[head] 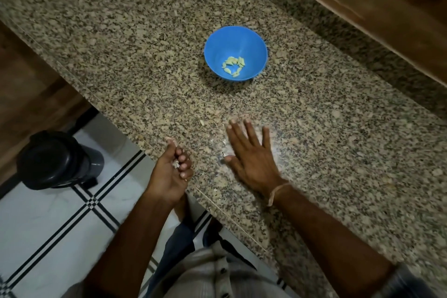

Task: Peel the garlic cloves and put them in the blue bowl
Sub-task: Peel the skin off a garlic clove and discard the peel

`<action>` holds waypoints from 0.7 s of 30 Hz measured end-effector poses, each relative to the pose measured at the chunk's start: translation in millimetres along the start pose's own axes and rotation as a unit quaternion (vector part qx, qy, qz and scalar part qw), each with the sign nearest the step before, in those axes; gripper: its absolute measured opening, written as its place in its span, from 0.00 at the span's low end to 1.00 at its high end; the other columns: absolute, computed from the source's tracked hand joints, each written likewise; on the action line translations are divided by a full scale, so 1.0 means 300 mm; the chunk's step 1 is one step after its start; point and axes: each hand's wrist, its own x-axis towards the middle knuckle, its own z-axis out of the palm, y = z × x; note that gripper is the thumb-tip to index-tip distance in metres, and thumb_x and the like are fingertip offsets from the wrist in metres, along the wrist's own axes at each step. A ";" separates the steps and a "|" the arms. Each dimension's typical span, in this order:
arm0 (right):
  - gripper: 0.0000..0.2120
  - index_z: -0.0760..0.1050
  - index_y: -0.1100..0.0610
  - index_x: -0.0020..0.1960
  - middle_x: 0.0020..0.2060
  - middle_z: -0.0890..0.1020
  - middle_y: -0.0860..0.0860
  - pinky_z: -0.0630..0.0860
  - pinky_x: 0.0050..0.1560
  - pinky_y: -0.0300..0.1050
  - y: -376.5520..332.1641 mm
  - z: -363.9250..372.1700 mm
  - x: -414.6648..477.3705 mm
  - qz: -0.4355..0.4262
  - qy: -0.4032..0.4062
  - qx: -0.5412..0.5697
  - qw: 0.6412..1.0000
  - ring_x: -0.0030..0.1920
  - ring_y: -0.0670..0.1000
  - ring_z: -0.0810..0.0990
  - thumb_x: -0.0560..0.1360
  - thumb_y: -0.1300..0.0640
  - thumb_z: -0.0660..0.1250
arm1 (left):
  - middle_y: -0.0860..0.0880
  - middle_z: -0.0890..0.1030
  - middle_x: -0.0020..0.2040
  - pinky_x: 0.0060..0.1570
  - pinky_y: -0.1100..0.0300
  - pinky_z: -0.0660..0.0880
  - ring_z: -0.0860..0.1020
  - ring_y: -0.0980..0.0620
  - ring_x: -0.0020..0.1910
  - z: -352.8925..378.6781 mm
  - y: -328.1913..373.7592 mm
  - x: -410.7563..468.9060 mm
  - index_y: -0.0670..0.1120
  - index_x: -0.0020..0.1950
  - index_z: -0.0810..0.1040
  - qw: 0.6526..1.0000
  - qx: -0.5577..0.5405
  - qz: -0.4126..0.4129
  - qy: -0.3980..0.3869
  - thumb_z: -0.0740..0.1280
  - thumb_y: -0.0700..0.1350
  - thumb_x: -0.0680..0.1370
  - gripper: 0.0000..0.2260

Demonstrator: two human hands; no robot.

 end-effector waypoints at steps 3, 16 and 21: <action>0.31 0.37 0.44 0.85 0.85 0.40 0.48 0.40 0.80 0.72 -0.073 -0.010 -0.089 -0.029 0.003 0.052 0.998 0.84 0.54 0.36 0.85 0.36 0.40 | 0.52 0.69 0.31 0.21 0.66 0.61 0.66 0.57 0.24 -0.011 0.007 -0.011 0.48 0.40 0.70 1.000 -0.004 -0.001 -0.002 0.60 0.57 0.86 0.18; 0.32 0.42 0.42 0.85 0.85 0.39 0.53 0.39 0.78 0.75 -0.085 0.005 -0.163 -0.066 -0.001 -0.005 0.998 0.84 0.60 0.35 0.83 0.37 0.44 | 0.53 0.69 0.32 0.22 0.66 0.61 0.66 0.57 0.25 -0.036 -0.036 -0.048 0.49 0.40 0.70 1.000 0.020 0.007 -0.006 0.59 0.58 0.85 0.19; 0.32 0.51 0.41 0.85 0.85 0.45 0.53 0.46 0.77 0.77 -0.142 0.094 -0.239 -0.168 -0.024 -0.054 0.984 0.84 0.61 0.41 0.83 0.35 0.46 | 0.53 0.69 0.31 0.22 0.66 0.61 0.65 0.57 0.25 -0.033 -0.047 -0.052 0.48 0.40 0.70 1.000 0.018 0.001 -0.007 0.59 0.57 0.86 0.18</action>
